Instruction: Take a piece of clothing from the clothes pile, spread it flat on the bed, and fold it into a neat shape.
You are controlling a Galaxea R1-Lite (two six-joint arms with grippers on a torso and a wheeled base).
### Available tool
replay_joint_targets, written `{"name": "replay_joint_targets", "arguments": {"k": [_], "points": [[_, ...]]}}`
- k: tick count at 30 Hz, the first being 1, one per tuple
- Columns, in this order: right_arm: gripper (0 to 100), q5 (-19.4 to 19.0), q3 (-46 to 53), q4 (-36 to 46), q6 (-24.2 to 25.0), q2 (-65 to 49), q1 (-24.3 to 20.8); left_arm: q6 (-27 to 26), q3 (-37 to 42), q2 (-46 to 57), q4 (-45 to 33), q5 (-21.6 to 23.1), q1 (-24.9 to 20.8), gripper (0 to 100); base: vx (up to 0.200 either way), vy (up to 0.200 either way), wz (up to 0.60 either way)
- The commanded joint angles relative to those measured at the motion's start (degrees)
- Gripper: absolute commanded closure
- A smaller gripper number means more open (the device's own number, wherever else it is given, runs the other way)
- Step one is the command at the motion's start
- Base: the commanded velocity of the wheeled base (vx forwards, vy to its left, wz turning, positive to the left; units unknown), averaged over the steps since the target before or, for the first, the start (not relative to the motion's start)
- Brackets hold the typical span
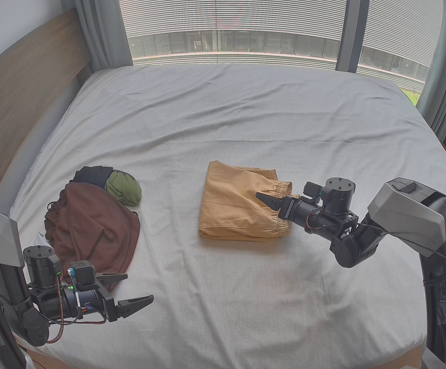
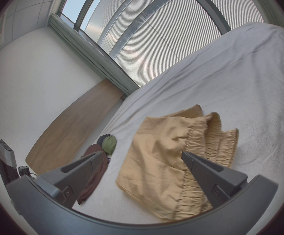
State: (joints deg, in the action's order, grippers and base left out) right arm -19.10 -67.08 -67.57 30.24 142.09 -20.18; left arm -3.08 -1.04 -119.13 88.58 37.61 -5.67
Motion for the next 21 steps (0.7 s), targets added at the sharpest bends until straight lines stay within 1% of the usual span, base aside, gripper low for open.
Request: {"name": "replay_joint_targets", "arguments": {"k": [1, 7, 10, 14, 18, 21], "points": [[0, 0.29, 0.02, -0.28, -0.63, 3.45, 0.84, 0.01, 0.07, 0.03, 0.02, 0.01, -0.13, 0, 0.000, 0.000, 0.00], [0, 0.38, 0.11, -0.45, -0.98, 5.12, 1.10, 0.01, 0.07, 0.03, 0.02, 0.01, -0.13, 0, 0.000, 0.000, 0.00], [0, 1.26, 0.20, -1.25, -1.07, 5.65, 1.10, 0.01, 0.07, -0.05, 0.02, 0.01, -0.13, 0, 0.000, 0.000, 0.00], [0, 1.35, 0.38, -1.33, -0.98, 5.74, 1.10, 0.01, 0.07, -0.05, 0.02, 0.01, -0.13, 0, 0.000, 0.000, 0.00], [0, 2.14, 1.25, -2.48, -0.98, 4.51, 1.10, 0.01, 0.07, 0.12, 0.02, 0.01, -0.13, 0, 0.000, 0.000, 0.00], [0, 2.32, 3.89, -3.88, -0.98, 0.38, 1.10, 0.01, -0.11, 0.47, 0.02, 0.01, -0.31, 0, 0.000, 0.000, 0.00]]}}
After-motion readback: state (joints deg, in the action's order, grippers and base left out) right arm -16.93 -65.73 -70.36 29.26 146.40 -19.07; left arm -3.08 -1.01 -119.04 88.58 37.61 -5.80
